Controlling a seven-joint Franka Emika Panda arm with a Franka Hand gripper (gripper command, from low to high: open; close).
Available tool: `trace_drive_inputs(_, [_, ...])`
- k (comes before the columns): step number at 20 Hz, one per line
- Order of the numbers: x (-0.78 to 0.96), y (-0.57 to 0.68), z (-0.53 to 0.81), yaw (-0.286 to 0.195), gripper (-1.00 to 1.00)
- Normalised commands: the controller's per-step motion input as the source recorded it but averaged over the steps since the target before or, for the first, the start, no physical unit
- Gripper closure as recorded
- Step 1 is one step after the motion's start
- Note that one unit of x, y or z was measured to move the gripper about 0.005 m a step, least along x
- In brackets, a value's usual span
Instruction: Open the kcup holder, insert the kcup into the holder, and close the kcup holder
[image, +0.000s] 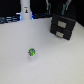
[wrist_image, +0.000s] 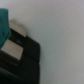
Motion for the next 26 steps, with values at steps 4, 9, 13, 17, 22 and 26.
trace_drive_inputs(4, [-0.30,0.60,-0.19,-0.175,-1.00])
trace_drive_inputs(9, [-0.33,0.61,-0.25,-0.166,-1.00])
trace_drive_inputs(13, [-0.34,0.58,-0.27,-0.159,-1.00])
trace_drive_inputs(17, [-0.28,0.49,-0.33,-0.148,-1.00])
trace_drive_inputs(22, [-0.23,0.33,-0.40,-0.148,-1.00])
trace_drive_inputs(26, [-0.09,0.18,-0.32,-0.138,1.00])
